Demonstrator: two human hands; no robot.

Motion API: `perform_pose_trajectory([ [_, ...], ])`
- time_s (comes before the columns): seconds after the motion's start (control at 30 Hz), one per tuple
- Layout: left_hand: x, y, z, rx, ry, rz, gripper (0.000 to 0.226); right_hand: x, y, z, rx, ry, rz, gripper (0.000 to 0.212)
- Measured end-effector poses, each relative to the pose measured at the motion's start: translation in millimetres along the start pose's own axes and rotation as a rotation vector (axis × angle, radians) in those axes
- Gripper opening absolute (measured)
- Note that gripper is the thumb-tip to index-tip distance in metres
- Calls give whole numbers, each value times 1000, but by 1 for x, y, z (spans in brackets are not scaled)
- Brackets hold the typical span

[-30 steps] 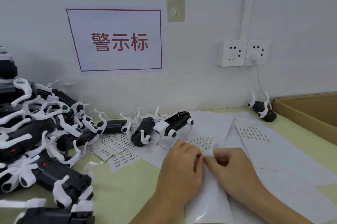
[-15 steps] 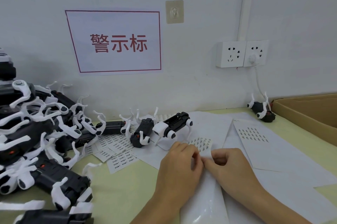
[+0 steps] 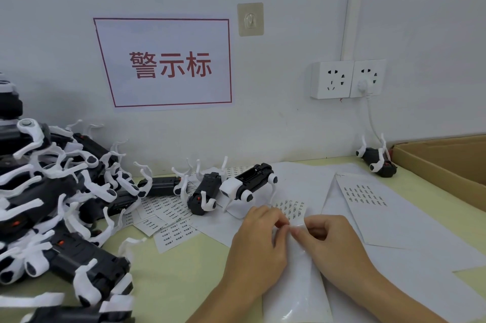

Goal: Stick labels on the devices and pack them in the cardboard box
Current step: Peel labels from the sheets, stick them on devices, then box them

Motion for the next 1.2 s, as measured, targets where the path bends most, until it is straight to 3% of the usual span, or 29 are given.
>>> perform_pose_trajectory([
  [0.3, -2, 13, 4, -154, -28, -140, 12, 1, 1, -1, -23, 5, -26, 58],
  [0.5, -2, -1, 0, 13, -27, 62, 10, 1, 2, -1, -23, 0, -38, 57],
  [0.63, 0, -11, -4, 106, -18, 245, 18, 2, 4, -2, -25, 23, -62, 44],
  [0.73, -3, -5, -2, 6, -45, 203, 15, 3, 4, -1, -13, 25, -106, 41],
  [0.9, -25, 35, 1, -419, -260, -160, 21, -21, -12, 7, 188, -14, -214, 25],
  [0.93, -26, 38, 0, -447, -270, -194, 21, -28, -13, 8, 216, -40, -241, 13],
  [0.97, -26, 39, 0, -461, -270, -213, 20, -34, -13, 8, 252, -65, -290, 14],
  [1.03, -24, 39, -1, -465, -260, -224, 19, -40, -20, 7, 286, -90, -429, 49],
  [1.07, -23, 39, -1, -466, -257, -227, 19, -43, -18, 7, 259, -134, -464, 53],
  [1.13, -23, 39, -1, -467, -259, -234, 20, -47, -1, 6, 150, -251, -412, 40],
  [1.2, -24, 38, 0, -464, -268, -243, 20, -40, 11, 2, 46, -239, -190, 24],
])
Point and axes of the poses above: each hand's wrist, its own z-axis towards the middle knuckle, its own x-axis out of the palm, y = z × x, the point moved 8 cm from there along z, towards the middle knuckle, and after that the axes turned 4 degrees about -y, right-handed, at the moved point
